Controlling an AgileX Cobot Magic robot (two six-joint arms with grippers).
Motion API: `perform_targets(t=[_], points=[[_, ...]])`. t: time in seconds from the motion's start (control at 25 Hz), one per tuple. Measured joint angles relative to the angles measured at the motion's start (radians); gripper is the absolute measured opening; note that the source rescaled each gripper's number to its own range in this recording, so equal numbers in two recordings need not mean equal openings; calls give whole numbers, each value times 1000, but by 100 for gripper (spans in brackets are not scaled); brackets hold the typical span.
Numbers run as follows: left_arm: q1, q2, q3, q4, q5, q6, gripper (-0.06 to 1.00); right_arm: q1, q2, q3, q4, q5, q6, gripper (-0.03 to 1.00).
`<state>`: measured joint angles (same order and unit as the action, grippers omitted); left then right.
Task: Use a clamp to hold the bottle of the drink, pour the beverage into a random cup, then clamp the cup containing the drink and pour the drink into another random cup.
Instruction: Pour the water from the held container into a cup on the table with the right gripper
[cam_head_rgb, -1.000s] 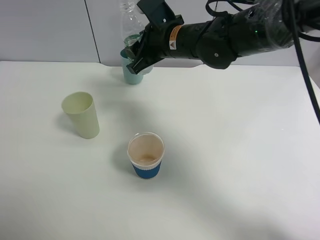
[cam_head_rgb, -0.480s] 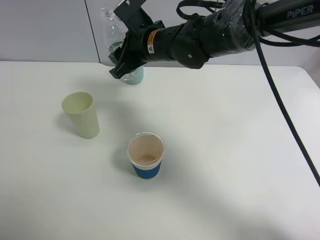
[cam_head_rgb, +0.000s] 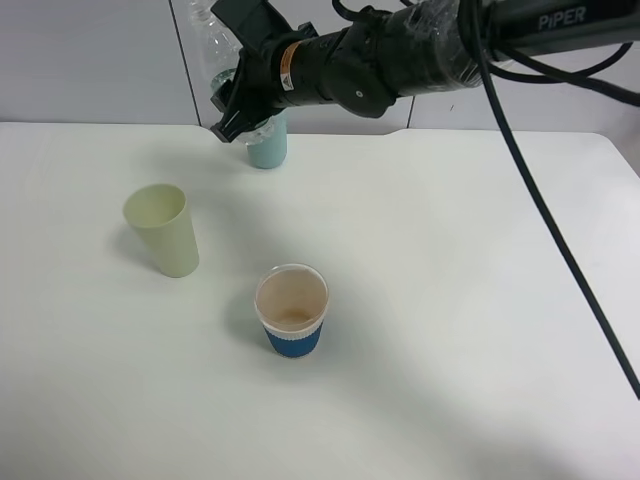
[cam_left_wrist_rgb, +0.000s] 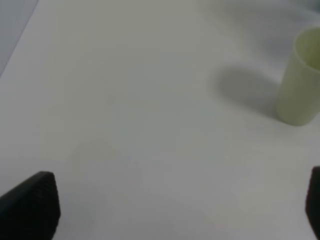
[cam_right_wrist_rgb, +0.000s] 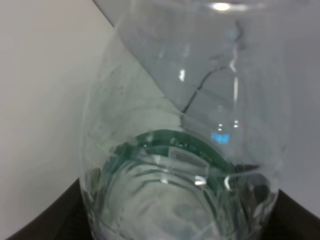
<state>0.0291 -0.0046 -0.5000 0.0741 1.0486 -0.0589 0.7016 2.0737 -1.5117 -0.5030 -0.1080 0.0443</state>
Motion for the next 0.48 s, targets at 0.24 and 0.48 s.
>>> perform_targets(t=[0.24,0.48], points=[[0,0,0,0,0,0,100,0,23,-38,-36,31,4,0],[0,0,0,0,0,0,100,4,31,-46,-113,30,-19,0]])
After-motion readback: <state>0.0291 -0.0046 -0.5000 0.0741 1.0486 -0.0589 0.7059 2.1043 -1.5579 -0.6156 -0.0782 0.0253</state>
